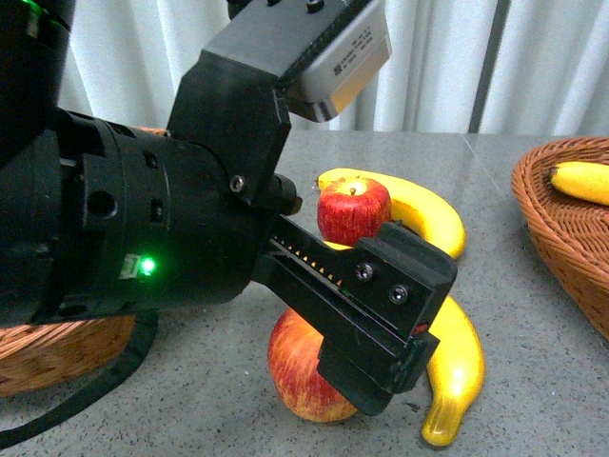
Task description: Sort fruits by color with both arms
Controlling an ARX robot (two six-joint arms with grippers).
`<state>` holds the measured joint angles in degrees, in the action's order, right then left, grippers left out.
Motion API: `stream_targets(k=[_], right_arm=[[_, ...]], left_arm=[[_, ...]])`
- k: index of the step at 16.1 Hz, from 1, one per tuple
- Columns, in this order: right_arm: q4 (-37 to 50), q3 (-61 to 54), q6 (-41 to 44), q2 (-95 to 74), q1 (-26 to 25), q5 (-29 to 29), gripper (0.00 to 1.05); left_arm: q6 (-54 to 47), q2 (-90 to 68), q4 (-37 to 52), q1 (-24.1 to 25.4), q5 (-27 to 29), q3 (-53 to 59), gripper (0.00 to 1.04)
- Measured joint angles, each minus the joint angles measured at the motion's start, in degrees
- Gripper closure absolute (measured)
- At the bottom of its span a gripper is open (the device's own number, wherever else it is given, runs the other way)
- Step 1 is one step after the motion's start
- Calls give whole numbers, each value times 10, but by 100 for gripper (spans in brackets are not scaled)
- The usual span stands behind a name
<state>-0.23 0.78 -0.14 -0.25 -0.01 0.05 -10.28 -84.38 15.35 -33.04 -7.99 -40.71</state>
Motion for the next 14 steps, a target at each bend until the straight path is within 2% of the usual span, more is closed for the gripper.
stream_targets(k=[3, 7, 12, 13, 14], right_arm=[[0, 0, 0, 0, 0, 0, 7], [0, 0, 0, 0, 0, 0, 7], [0, 0, 0, 0, 0, 0, 7], [0, 0, 0, 0, 0, 0, 7], [0, 0, 0, 0, 0, 0, 7]], left_arm=[[-3, -24, 11, -6, -36, 9, 7], [-7, -59, 12, 9, -37, 25, 7], [-7, -97, 45, 21, -66, 35, 7], [-8, -100, 50, 21, -69, 37, 20], [-10, -97, 47, 20, -70, 37, 30]])
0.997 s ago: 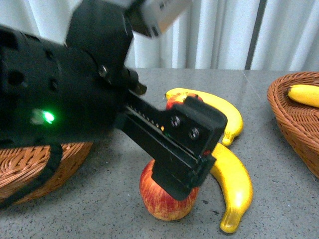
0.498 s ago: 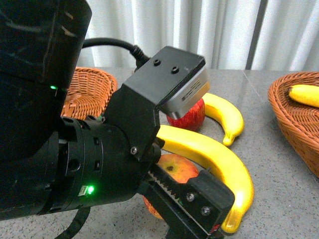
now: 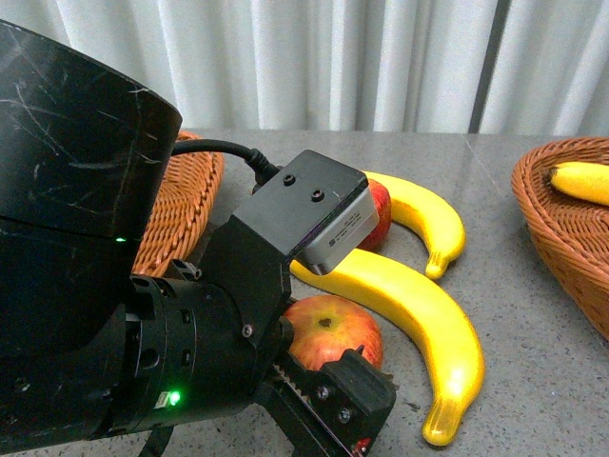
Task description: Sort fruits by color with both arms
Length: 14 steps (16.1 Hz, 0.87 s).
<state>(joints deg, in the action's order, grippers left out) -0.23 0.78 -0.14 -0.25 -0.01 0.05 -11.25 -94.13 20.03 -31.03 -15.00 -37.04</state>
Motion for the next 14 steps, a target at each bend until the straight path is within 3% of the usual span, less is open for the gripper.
stream_targets(k=[4, 8, 14], right_arm=[[0, 0, 0, 0, 0, 0, 7], [0, 0, 0, 0, 0, 0, 7], [0, 0, 0, 0, 0, 0, 7]], left_arm=[[-6, 69, -45, 17, 48, -14, 36], [88, 128, -72, 138, 217, -54, 36], [129, 111, -90, 180, 236, -45, 36]])
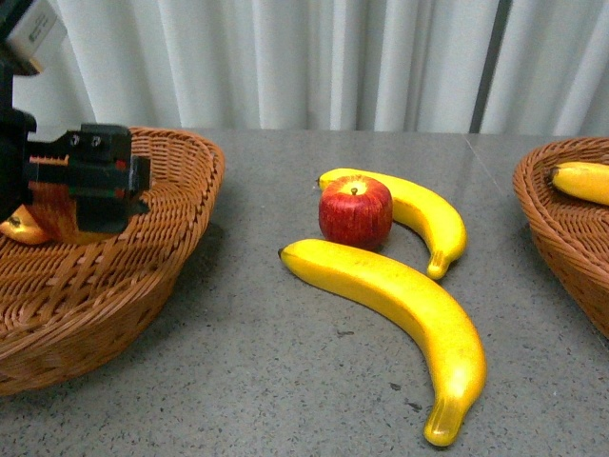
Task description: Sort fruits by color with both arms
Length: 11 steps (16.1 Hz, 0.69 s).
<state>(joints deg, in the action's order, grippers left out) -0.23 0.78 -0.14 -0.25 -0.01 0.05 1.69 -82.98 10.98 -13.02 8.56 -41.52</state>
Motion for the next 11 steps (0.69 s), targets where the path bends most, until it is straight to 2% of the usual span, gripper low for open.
stream_targets(k=[6, 7, 8, 9, 10, 11], right_arm=[[0, 0, 0, 0, 0, 0, 7], [0, 0, 0, 0, 0, 0, 7], [0, 0, 0, 0, 0, 0, 7], [0, 0, 0, 0, 0, 0, 7], [0, 0, 0, 0, 0, 0, 7], [0, 0, 0, 0, 0, 0, 7]], left_arm=[[40, -17, -8, 25, 0, 9, 36], [44, -17, -17, 28, 2, 9, 28], [44, -11, -24, 24, 5, 10, 12], [26, 74, -53, -12, 17, -2, 7], [-35, 43, -47, -51, -27, -98, 7], [-58, -1, -53, -57, -47, -129, 7]])
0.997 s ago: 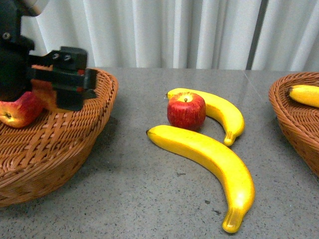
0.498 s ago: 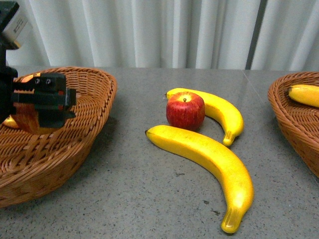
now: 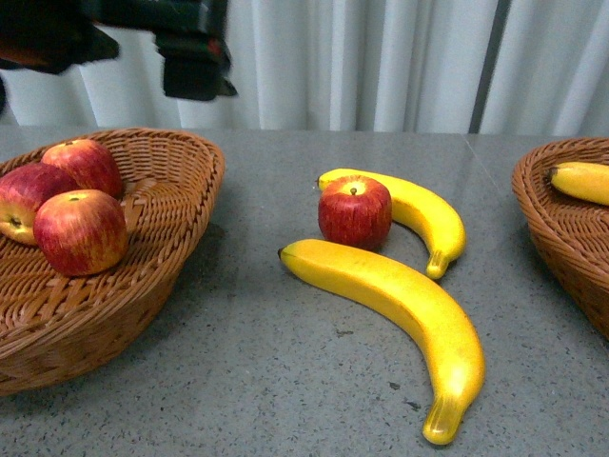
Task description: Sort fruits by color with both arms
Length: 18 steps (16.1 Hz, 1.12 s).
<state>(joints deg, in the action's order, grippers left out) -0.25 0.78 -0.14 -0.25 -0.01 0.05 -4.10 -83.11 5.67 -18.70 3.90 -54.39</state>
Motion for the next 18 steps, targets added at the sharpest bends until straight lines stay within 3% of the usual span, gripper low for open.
stream_targets(k=[3, 4, 6, 18], right_arm=[[0, 0, 0, 0, 0, 0, 7], [0, 0, 0, 0, 0, 0, 7], [0, 0, 0, 0, 0, 0, 7], [0, 0, 0, 0, 0, 0, 7]], left_arm=[[-61, -152, -19, -24, -50, -117, 7], [-87, -216, -24, -52, -92, -176, 7], [-93, -265, -34, -70, -104, -231, 7], [-53, -364, -71, -86, -123, -275, 7]])
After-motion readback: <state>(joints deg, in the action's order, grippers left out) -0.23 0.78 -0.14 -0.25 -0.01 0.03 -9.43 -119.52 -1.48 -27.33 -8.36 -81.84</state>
